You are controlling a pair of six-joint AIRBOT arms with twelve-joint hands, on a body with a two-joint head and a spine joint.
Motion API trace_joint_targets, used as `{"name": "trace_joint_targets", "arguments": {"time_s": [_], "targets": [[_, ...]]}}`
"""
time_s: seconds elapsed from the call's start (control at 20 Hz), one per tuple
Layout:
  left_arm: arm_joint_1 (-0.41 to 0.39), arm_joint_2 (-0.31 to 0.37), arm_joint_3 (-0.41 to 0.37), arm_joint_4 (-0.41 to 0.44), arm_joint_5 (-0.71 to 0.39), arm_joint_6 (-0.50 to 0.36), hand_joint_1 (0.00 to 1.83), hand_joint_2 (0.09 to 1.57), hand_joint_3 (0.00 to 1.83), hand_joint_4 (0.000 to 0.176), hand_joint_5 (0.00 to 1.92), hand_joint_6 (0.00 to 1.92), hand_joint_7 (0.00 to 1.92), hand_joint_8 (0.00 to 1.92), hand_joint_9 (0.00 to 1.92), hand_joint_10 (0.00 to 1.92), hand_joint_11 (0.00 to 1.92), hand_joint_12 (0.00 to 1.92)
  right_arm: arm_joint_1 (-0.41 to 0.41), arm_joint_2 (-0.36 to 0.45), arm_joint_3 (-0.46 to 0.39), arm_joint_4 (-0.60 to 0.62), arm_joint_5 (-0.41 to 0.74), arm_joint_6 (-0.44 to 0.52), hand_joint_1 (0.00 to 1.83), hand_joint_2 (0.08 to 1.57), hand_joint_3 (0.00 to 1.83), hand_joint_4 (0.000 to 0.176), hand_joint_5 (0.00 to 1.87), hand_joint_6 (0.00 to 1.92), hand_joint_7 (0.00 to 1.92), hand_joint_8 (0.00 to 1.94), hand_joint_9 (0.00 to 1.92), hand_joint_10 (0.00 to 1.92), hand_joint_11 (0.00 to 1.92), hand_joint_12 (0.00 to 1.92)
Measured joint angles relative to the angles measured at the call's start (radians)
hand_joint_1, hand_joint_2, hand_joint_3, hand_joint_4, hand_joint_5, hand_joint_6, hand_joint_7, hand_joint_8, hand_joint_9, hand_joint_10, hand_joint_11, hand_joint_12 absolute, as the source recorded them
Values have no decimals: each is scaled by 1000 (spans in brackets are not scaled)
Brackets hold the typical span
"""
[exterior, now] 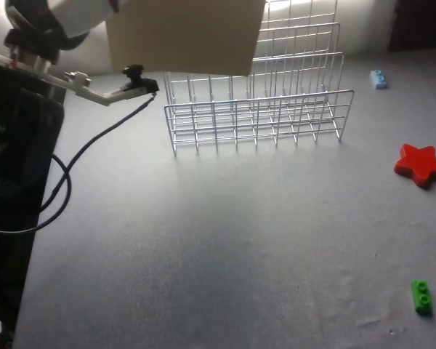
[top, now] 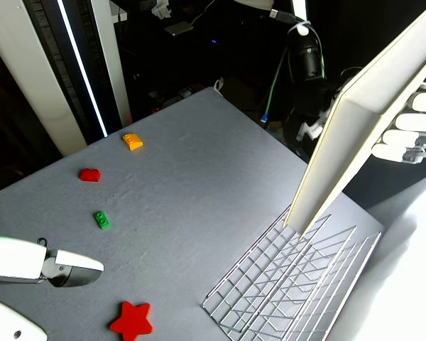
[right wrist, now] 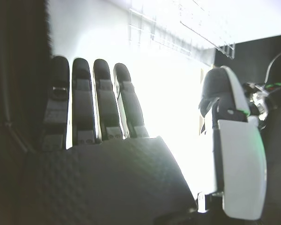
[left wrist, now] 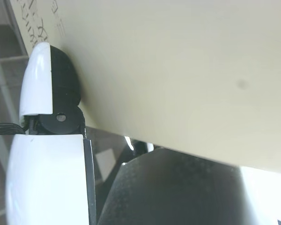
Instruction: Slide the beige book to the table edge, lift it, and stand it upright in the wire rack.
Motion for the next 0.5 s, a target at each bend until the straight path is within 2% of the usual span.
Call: {"name": "trace_joint_targets", "arguments": {"time_s": [0.25,0.5], "targets": [[0,-27,5,-1,0,0,1489,1152,1,0,882,1015,747,1310,794,1313,813,1504,0,-2,-2,0,1,2,266,1089,2,0,241,1,244,2,237,3,0,702],[-4,-90,95,5,3,-1,1490,1154,1,0,852,1054,748,1321,790,1332,817,1479,0,-3,-2,0,3,4,258,1089,0,0,228,1,235,3,234,3,0,685]]}}
